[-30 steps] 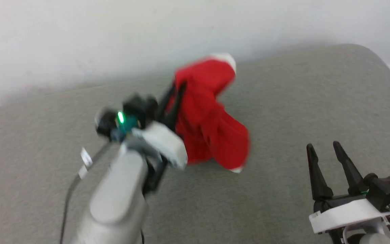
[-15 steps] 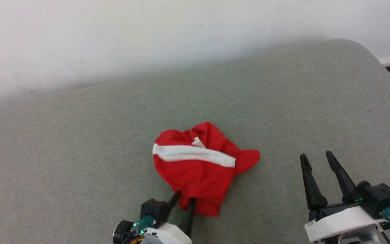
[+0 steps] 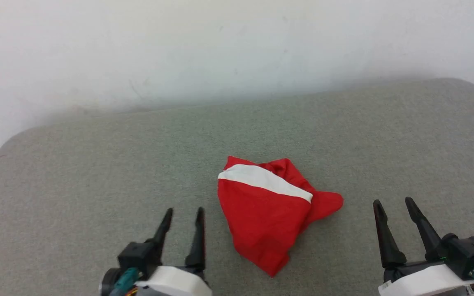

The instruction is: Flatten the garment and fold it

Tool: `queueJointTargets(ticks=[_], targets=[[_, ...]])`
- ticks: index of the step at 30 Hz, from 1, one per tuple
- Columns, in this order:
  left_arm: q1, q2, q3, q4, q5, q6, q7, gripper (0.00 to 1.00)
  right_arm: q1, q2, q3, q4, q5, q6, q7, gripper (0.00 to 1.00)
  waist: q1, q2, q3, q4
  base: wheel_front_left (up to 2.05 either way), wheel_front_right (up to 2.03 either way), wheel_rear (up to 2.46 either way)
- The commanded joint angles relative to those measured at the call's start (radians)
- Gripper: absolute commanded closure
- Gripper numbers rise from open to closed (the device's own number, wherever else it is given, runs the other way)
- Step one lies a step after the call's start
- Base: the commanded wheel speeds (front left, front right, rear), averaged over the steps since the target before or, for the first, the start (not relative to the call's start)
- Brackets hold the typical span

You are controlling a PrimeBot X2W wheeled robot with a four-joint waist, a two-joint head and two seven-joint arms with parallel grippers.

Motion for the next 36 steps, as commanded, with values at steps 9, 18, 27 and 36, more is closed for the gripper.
queueJointTargets(ticks=[9,18,27,36], targets=[[0.022,0.075,0.128,-0.02,-0.016,0.015,-0.005,0.0,0.011,0.003,0.008,-0.039,-0.02,-0.001,0.024,0.0,0.0001,-0.0001,-0.003,0.064,0.0,0.0,0.0],[-0.198,0.138,0.157,0.067,-0.076,-0.055,0.109,0.0,-0.013,0.003,0.007,-0.058,-0.029,-0.001,0.044,0.0,0.0001,-0.0001,0.053,0.086,0.0,0.0,0.0],[-0.549,0.098,0.044,0.237,-0.112,-0.179,0.33,0.0,-0.051,0.003,0.017,-0.058,-0.038,-0.001,0.048,0.0,0.0001,-0.0001,0.111,0.072,0.0,0.0,0.0],[-0.726,0.008,-0.098,0.525,-0.193,-0.24,0.556,0.0,-0.079,0.003,0.035,-0.029,-0.028,-0.001,0.04,0.0,0.0001,-0.0001,0.149,0.025,0.0,0.0,0.0]])
